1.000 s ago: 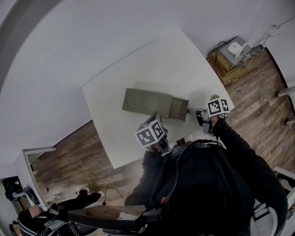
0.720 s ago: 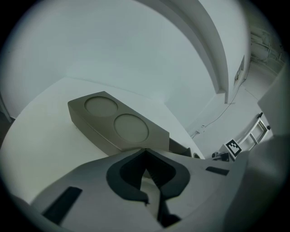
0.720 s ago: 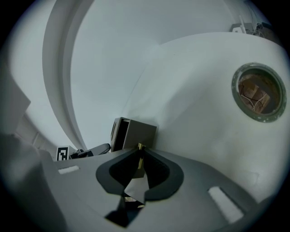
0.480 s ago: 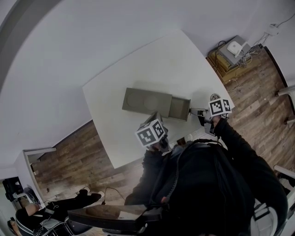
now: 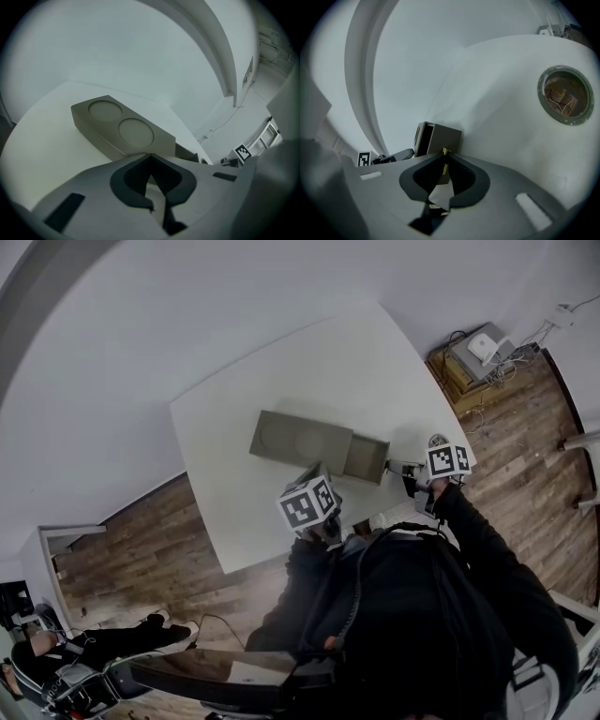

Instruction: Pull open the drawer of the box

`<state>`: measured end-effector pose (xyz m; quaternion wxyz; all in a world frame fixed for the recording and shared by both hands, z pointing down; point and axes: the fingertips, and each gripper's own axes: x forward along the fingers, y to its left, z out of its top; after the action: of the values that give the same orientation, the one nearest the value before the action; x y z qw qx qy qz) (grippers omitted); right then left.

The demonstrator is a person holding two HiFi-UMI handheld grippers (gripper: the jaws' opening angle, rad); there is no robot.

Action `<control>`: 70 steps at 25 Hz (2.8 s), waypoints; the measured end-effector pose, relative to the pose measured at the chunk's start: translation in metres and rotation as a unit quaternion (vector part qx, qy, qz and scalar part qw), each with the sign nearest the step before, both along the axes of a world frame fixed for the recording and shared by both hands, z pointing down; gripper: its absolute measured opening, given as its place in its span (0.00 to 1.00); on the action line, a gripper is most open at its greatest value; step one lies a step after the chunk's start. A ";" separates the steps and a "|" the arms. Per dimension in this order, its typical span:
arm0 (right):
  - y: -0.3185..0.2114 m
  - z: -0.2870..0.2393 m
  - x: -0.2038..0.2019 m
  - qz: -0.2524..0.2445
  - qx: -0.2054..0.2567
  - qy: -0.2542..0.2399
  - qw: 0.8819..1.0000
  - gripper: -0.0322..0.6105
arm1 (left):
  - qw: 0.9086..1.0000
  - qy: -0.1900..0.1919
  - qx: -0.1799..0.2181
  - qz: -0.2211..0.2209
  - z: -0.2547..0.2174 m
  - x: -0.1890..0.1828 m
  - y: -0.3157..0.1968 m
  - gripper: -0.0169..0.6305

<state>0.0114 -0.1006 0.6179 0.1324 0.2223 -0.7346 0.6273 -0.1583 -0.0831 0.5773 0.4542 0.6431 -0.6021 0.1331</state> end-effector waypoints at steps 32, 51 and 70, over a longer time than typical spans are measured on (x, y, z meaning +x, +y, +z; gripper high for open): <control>0.001 0.001 0.007 0.008 -0.003 0.007 1.000 0.10 | 1.000 0.009 -0.007 0.002 0.002 -0.006 -0.002 0.02; 0.009 0.000 0.012 0.021 0.000 0.002 1.000 0.10 | 1.000 0.012 -0.002 0.005 0.002 -0.006 0.006 0.02; 0.007 0.002 0.029 0.028 -0.005 0.008 1.000 0.10 | 1.000 0.002 0.002 0.006 0.002 -0.003 0.000 0.02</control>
<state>0.0402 -0.0933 0.6201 0.1218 0.2476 -0.7234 0.6329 -0.1616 -0.0830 0.5792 0.4534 0.6475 -0.5978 0.1334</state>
